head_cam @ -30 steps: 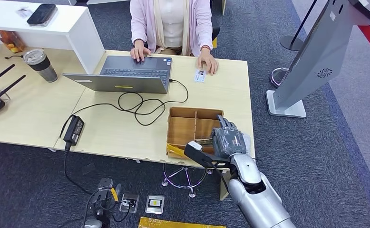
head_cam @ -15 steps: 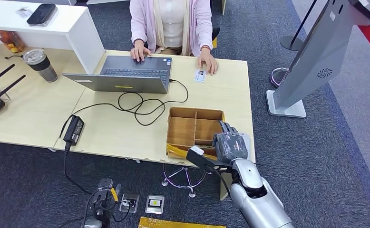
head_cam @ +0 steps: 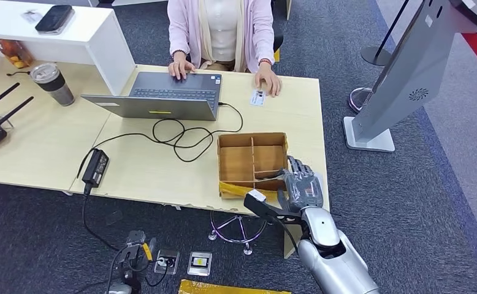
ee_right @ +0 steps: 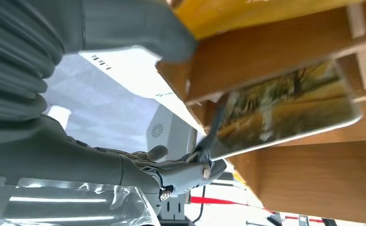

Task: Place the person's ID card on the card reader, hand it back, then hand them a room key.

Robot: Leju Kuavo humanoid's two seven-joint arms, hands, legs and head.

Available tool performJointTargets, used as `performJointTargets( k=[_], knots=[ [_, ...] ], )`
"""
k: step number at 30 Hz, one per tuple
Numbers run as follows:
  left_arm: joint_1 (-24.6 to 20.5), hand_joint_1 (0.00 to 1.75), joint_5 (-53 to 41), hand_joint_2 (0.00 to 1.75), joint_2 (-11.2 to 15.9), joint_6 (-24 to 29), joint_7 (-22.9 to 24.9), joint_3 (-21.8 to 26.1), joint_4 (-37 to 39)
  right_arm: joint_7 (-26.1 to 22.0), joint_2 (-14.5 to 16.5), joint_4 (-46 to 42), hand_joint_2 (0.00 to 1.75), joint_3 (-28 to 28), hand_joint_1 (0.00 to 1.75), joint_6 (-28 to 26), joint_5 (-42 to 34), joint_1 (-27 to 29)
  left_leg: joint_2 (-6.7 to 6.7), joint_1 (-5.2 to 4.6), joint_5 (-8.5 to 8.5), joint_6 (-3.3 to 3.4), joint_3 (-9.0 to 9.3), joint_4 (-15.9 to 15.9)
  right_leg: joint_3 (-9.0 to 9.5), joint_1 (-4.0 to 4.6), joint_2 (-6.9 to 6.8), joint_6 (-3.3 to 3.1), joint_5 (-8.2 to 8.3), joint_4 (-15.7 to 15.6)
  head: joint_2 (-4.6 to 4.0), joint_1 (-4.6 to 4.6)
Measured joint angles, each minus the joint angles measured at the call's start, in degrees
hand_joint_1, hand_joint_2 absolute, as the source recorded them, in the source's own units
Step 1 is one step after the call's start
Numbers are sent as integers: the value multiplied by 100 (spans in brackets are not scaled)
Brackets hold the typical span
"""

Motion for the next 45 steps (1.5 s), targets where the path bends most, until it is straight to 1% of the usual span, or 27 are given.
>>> performJointTargets(
  k=[11,24,32,37,45],
  knots=[
    [3,0,-67,0,-1,-21,-1,0,0,37,-116,-411,175,-165,0,184,338,-21,0,0,0,0,0,0,0,0,0,0,0,0,0,0],
    [3,0,-99,0,0,-115,-2,0,0,33,-212,-688,175,-285,0,259,387,-26,0,0,0,0,0,0,0,0,0,0,0,0,0,-1],
    [1,0,-139,0,0,-119,-1,-2,0,-12,-215,-755,175,-301,0,314,401,16,0,0,0,0,0,0,0,0,0,0,0,0,0,-1],
    [0,0,-157,0,0,-115,0,-2,0,-97,-167,-756,175,-292,0,313,348,127,0,0,0,0,0,0,0,0,0,0,0,0,0,-1],
    [-1,0,-182,0,-1,-97,-1,-2,-7,-192,-153,-756,175,-274,0,337,-10,230,0,0,0,0,0,0,0,0,0,0,0,-1,0,-1]
  ],
)
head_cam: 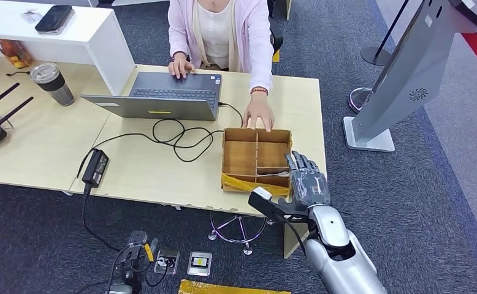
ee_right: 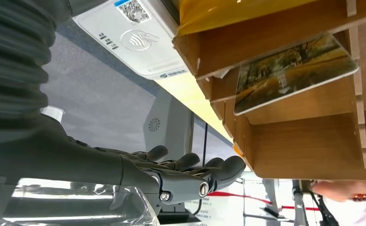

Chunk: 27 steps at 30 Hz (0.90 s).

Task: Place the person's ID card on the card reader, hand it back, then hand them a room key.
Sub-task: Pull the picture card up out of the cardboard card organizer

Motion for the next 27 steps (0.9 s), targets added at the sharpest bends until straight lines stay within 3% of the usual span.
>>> performJointTargets(
  k=[27],
  knots=[
    [-54,0,-127,0,-55,-8,18,-5,-9,-80,222,232,175,163,0,-446,-3,-345,0,0,0,0,-1,0,1,0,-2,0,0,1,0,0]
  ],
)
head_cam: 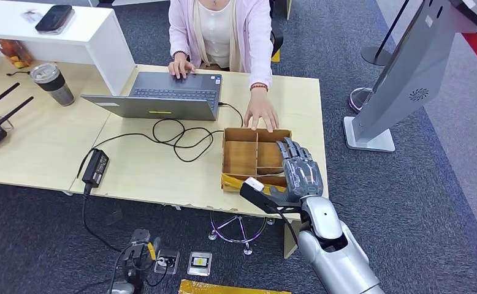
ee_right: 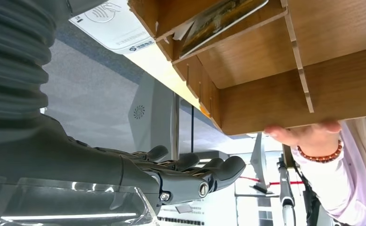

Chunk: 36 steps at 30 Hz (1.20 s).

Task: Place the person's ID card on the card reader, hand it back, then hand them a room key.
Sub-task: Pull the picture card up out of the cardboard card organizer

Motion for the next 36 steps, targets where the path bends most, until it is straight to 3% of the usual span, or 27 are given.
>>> performJointTargets(
  k=[29,33,36],
  knots=[
    [-40,0,35,0,-34,2,18,-1,-2,-196,247,857,175,0,2,-340,0,-233,0,0,0,0,0,0,0,0,0,0,0,0,0,0],
    [-40,0,38,0,-40,18,22,0,-2,-236,305,1019,175,0,171,-356,12,-261,0,0,0,0,0,0,0,0,0,0,0,0,0,0],
    [-40,0,55,0,-39,22,22,3,-2,-253,343,1100,175,0,175,-347,24,-274,0,0,0,0,0,0,0,0,1,0,0,0,0,0]
  ],
)
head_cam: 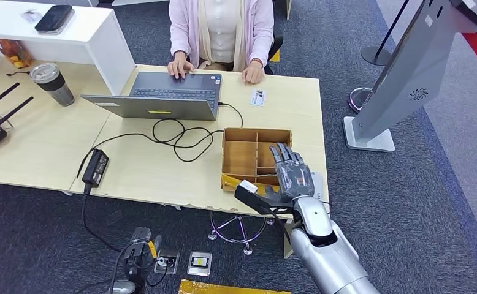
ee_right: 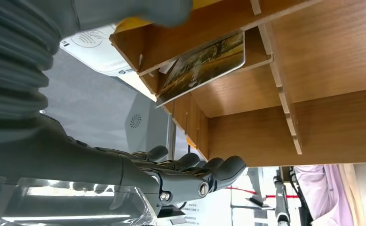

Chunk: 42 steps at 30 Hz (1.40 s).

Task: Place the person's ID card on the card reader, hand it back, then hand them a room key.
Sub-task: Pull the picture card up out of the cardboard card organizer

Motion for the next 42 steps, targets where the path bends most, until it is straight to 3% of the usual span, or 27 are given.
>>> performJointTargets(
  k=[31,42],
  knots=[
    [0,0,-38,0,-1,48,0,5,0,-22,103,256,175,0,175,190,-54,-101,0,0,0,0,3,0,0,0,1,0,0,0,0,0],
    [-12,0,-101,0,-5,-26,7,5,2,195,46,2,175,-25,175,87,148,-164,2,0,3,-3,3,1,-1,0,2,1,5,0,0,0]
  ],
)
